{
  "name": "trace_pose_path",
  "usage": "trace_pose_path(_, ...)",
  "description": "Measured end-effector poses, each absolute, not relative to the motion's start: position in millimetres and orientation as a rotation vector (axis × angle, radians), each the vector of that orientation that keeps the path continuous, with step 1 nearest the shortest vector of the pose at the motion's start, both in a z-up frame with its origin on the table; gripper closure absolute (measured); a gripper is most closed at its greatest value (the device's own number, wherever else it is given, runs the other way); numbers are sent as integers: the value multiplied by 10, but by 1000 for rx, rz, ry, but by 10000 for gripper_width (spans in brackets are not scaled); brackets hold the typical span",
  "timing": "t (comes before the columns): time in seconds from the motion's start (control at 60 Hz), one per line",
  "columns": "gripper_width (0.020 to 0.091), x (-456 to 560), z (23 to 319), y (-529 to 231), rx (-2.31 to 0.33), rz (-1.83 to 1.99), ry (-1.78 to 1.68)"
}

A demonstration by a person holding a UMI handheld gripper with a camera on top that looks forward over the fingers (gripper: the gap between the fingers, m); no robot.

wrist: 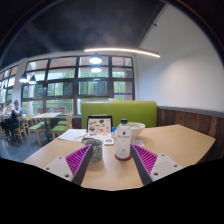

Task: Pour water

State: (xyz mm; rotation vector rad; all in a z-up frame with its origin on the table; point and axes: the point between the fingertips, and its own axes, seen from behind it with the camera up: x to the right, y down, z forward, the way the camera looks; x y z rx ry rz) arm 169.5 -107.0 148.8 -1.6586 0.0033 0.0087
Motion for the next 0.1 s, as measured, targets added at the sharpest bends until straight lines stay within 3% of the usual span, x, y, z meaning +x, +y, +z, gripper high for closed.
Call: trace_pose_path(0.1,275,1564,1456,-1525,-1664,33,-5)
